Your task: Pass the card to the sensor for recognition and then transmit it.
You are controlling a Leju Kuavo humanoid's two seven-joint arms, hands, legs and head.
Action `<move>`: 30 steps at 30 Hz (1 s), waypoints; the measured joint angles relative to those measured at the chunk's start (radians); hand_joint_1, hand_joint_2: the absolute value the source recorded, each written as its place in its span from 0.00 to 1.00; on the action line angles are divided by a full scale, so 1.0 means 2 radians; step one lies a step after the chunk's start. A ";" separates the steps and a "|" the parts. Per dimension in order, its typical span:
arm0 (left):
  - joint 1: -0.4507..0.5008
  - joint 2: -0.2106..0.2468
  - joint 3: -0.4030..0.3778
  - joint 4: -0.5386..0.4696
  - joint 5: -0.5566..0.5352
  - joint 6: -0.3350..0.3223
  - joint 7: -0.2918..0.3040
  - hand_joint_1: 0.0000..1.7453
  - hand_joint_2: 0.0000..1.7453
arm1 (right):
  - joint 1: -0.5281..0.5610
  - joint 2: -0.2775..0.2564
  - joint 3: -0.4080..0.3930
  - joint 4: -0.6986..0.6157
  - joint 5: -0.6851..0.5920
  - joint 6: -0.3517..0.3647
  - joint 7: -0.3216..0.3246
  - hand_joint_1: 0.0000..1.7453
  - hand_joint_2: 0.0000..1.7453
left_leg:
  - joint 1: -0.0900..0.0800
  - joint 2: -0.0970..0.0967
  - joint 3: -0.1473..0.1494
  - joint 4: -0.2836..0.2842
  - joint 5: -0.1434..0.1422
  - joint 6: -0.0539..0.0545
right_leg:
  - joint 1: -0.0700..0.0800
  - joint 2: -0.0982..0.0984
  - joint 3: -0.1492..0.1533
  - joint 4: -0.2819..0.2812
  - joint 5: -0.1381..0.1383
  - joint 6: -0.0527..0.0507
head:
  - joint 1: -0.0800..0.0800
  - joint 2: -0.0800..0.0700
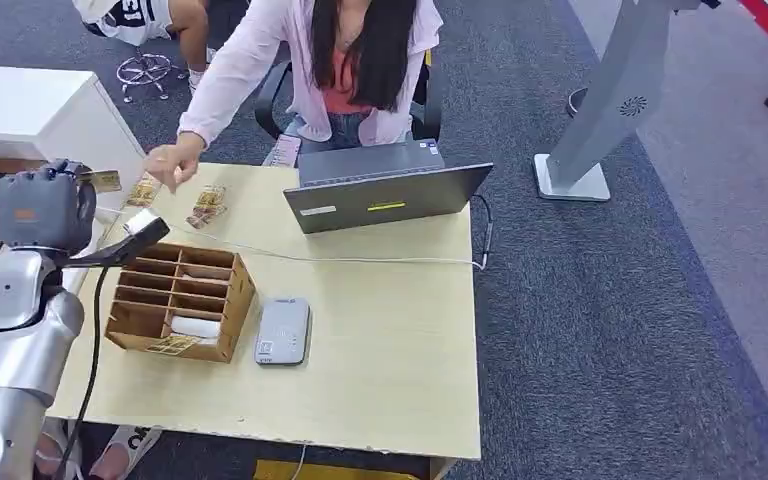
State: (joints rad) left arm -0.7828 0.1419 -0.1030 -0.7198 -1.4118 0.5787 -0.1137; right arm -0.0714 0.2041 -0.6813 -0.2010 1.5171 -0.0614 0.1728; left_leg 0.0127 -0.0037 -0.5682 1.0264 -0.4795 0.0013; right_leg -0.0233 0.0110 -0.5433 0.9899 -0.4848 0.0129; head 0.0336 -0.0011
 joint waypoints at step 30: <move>0.160 -0.096 -0.215 -0.221 0.056 -0.167 0.047 1.00 1.00 | 0.001 0.002 -0.015 0.000 -0.012 -0.016 -0.001 0.00 1.00 | -0.001 0.000 -0.001 0.000 0.000 0.001 | -0.001 -0.001 -0.001 -0.001 0.000 0.000 | 0.001 0.000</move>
State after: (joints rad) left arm -0.4625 -0.0507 -0.5337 -1.1619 -1.3000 0.2440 -0.0202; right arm -0.0687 0.2071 -0.7115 -0.2007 1.4927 -0.0927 0.1717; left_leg 0.0113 -0.0044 -0.5699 1.0265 -0.4802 0.0026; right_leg -0.0246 0.0095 -0.5446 0.9889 -0.4850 0.0135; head 0.0347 -0.0011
